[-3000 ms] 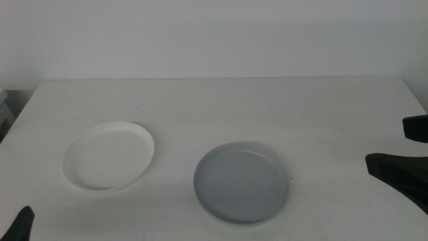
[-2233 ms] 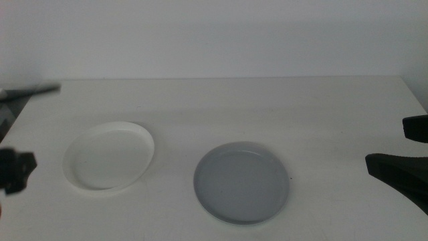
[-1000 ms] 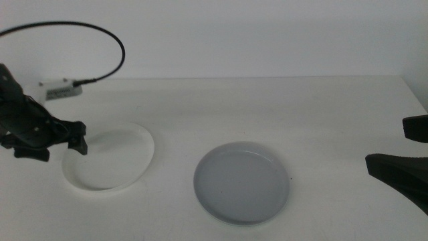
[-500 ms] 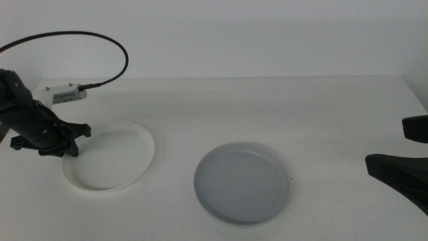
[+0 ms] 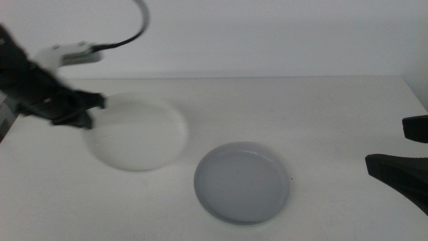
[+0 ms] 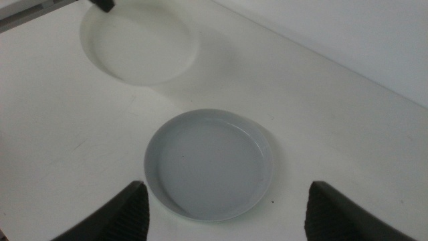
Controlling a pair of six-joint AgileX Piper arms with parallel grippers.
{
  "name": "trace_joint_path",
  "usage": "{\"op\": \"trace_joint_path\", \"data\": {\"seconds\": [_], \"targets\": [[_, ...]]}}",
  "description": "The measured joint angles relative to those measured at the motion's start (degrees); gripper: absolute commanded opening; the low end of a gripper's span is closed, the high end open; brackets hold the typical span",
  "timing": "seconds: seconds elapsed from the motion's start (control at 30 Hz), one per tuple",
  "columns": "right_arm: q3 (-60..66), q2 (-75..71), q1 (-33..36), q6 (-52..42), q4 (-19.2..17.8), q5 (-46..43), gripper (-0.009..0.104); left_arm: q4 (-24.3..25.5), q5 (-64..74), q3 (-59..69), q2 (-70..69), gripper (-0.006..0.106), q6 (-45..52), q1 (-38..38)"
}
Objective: Stack the three bowls on top of each other.
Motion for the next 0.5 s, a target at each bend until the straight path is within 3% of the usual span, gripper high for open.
{"op": "trace_joint_path", "data": {"seconds": [0.3,0.5], "targets": [[0.0,0.0,0.0,0.0,0.0,0.0,0.059,-1.3,0.5,0.0,-1.3,0.0,-4.6,-17.9],[0.0,0.0,0.0,0.0,0.0,0.0,0.059,-1.5,-2.0,0.0,1.6,0.0,-7.2,-24.6]]}}
